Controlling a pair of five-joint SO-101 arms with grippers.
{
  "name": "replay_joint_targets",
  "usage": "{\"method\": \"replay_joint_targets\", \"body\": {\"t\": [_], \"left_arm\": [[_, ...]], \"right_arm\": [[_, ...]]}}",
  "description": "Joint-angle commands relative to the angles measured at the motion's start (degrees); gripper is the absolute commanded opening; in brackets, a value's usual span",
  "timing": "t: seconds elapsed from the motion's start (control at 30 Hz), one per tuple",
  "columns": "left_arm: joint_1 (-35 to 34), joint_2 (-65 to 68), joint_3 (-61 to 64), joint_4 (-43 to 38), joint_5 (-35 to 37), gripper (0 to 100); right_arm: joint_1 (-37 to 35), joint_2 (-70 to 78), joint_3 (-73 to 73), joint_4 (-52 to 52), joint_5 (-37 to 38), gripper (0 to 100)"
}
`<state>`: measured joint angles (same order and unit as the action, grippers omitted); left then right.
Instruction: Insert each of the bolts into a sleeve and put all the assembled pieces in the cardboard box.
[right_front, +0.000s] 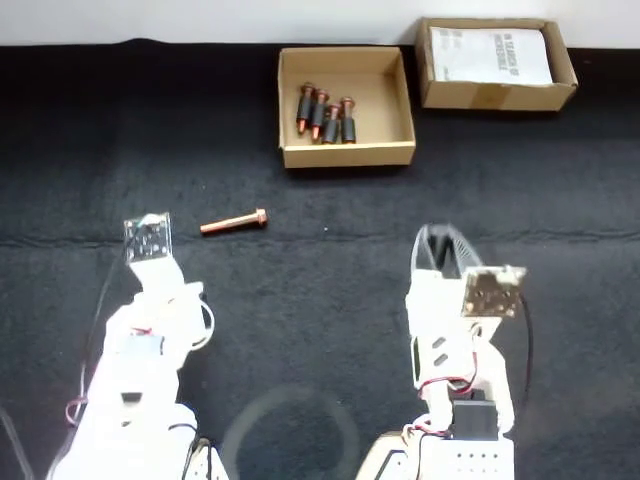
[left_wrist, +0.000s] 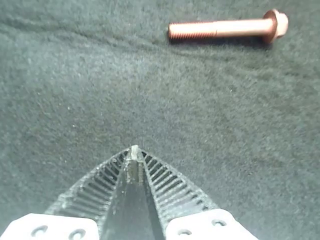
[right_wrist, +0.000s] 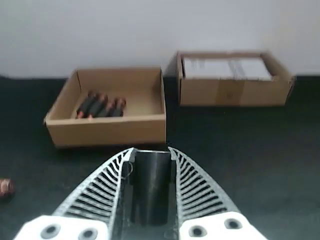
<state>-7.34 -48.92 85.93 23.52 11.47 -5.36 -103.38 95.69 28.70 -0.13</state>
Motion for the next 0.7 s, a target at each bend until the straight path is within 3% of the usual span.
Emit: {"method": "replay_joint_targets", "body": {"t": [0.0,0.1,0.43,0.67], "left_arm": [[0.3,4.3,-4.8,1.0,0.4,1],[0.1,5.1,-5.1,1.0,0.4,1],[-2.7,5.1,-5.2,1.6,0.4,1],[-2.7,5.3,-11.8,16.0,0.4,1]], "right_arm": [[0.1,0.0,7.3,18.3,-0.3,0.6],[-0.7,-0.3,5.5,26.5,0.1,0.6],[-5.8,0.4,5.3,24.7,1.5,0.6],[-5.8,7.6,-0.8,24.7,1.8,0.6]]}}
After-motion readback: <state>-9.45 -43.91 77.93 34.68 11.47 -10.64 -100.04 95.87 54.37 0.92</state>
